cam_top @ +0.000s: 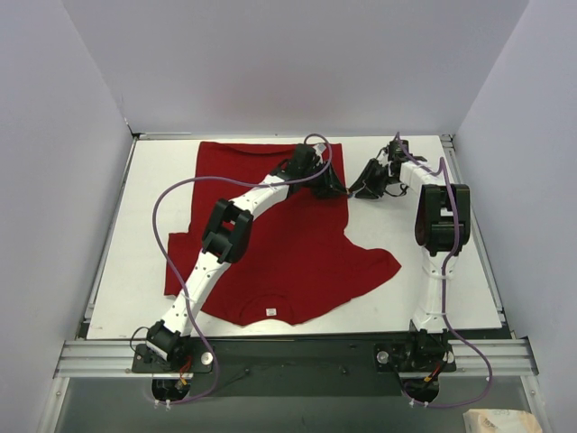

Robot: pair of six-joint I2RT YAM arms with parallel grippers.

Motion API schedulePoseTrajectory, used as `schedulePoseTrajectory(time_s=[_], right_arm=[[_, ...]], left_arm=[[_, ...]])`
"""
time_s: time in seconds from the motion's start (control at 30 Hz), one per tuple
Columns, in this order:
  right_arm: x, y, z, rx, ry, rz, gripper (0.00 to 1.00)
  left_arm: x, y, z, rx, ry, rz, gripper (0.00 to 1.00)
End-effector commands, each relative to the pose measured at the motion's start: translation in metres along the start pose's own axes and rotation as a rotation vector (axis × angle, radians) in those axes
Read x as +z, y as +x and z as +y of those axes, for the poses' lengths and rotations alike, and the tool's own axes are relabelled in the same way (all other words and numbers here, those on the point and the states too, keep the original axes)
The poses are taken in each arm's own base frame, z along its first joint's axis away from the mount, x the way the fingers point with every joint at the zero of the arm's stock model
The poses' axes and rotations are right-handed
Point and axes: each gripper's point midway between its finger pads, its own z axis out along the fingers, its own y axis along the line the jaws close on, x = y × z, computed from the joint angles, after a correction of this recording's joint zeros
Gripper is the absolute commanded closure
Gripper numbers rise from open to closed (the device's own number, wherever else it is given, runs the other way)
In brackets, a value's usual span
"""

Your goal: Pin the brooch onto the clothing

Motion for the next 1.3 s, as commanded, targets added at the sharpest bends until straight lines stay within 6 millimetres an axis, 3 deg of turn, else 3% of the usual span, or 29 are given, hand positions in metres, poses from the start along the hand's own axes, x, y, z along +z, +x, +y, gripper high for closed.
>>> schedulePoseTrajectory(time_s=[0.0, 0.3, 0.53, 0.93, 1.27], right_arm=[[-0.021, -0.012, 0.007, -0.014, 0.009, -0.053, 0.68], [-0.006, -0.014, 0.006, 0.003, -0.013, -0.029, 0.69], [0.004, -0.013, 0.008, 0.013, -0.044, -0.015, 0.69], [0.015, -0.011, 0.019, 0.033, -0.125, 0.005, 0.71], [0.016, -0.012, 0.033, 0.056, -0.261, -0.012, 0.85]], left_arm=[[-0.024, -0.027, -0.038, 0.080, 0.037, -0.073, 0.51], [-0.001, -0.018, -0.007, 0.022, 0.009, -0.045, 0.54], [0.003, -0.009, 0.010, -0.002, -0.039, -0.023, 0.58], [0.005, -0.005, 0.018, -0.014, -0.053, -0.007, 0.60], [0.007, -0.002, 0.022, -0.024, -0.057, 0.000, 0.60]])
